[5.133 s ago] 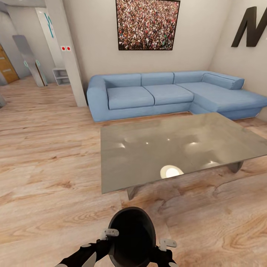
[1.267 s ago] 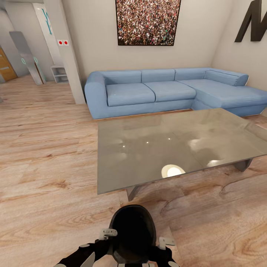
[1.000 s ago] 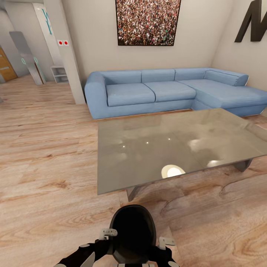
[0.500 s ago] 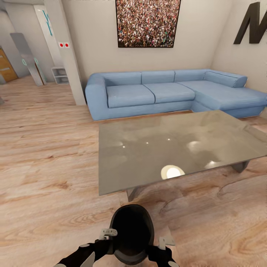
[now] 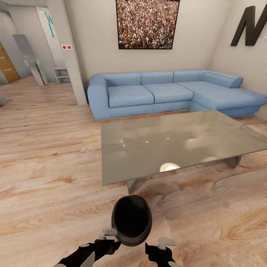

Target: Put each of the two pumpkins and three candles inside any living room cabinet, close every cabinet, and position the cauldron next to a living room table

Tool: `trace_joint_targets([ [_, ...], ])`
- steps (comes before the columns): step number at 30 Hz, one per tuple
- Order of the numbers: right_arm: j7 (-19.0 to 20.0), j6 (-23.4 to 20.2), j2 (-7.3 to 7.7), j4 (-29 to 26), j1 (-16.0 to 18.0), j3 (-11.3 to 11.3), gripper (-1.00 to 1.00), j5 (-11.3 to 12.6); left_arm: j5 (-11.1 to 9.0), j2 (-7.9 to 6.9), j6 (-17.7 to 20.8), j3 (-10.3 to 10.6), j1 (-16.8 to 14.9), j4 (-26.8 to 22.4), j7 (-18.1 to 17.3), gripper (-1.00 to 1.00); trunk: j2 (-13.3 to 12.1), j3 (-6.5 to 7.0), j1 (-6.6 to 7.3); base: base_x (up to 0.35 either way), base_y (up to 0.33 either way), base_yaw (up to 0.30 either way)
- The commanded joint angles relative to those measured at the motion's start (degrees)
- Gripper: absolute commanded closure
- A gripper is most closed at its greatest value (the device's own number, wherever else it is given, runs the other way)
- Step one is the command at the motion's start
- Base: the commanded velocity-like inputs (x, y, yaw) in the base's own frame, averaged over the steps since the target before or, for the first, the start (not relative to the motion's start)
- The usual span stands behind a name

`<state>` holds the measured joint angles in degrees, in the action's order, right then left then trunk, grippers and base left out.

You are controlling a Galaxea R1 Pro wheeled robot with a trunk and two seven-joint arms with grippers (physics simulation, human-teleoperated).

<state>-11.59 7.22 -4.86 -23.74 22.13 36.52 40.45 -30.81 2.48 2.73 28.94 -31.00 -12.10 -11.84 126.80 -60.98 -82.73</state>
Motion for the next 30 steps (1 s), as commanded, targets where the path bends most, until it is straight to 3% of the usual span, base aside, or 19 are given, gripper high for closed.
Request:
trace_joint_targets([
  [1,-0.33,0.29,0.03,0.01,0.04,0.49,-1.0,0.58,-0.48,-0.01,0.29,0.15,-0.02,-0.03,-0.11,-1.0,-0.4,0.15,0.27,-0.322,0.0,0.0],
  [19,-0.39,0.33,0.11,0.01,0.09,0.33,-1.0,1.01,-0.48,0.07,0.26,0.17,-0.02,-0.02,-0.02,-1.0,-7.62,3.38,4.22,-0.112,0.0,-0.005],
  [30,1.39,0.34,0.12,0.02,0.08,0.02,-1.0,1.32,-0.48,0.07,0.19,0.24,-0.02,-0.01,-0.02,-1.0,-12.03,5.35,6.64,-0.316,0.0,-0.251],
])
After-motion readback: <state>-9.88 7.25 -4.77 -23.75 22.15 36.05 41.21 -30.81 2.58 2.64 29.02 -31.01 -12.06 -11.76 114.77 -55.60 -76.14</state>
